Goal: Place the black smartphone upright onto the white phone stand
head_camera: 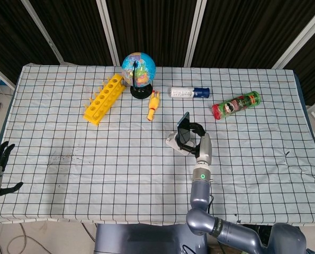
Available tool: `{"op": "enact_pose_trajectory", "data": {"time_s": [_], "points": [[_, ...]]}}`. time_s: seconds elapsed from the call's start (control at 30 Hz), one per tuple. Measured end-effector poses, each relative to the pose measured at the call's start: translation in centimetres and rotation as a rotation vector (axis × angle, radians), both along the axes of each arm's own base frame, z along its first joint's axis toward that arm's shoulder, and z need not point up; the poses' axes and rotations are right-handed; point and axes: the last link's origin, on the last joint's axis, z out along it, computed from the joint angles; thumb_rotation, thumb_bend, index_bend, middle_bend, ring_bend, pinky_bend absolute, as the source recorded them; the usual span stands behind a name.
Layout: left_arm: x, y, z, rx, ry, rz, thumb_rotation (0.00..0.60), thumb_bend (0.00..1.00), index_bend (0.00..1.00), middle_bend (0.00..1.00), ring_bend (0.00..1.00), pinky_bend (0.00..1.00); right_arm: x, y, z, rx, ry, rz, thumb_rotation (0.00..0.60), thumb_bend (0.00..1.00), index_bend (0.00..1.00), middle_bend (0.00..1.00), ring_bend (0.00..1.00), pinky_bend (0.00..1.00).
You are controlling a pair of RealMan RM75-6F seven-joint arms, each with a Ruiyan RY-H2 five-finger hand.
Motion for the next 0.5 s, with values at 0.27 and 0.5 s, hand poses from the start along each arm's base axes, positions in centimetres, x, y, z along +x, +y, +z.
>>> {"op": "enact_pose_trajectory", "data": {"time_s": [0.27,0.5], "points": [[-0.02,0.02,0.03,0.001,0.000,0.000,0.600,0.01,0.00,0.00,0.00,0.00,-0.05,0.10,-0.40,0.009,-0.002,0.004,0.600,0.47,0.75,0.68,0.26,0.18],[-0.03,0.05,0.05,0.001,-0.002,0.001,0.600,0.01,0.00,0.00,0.00,0.00,-0.05,0.14,-0.67,0.014,0.000,0.020,0.600,0.47,0.75,0.65,0.26,0.18]]}}
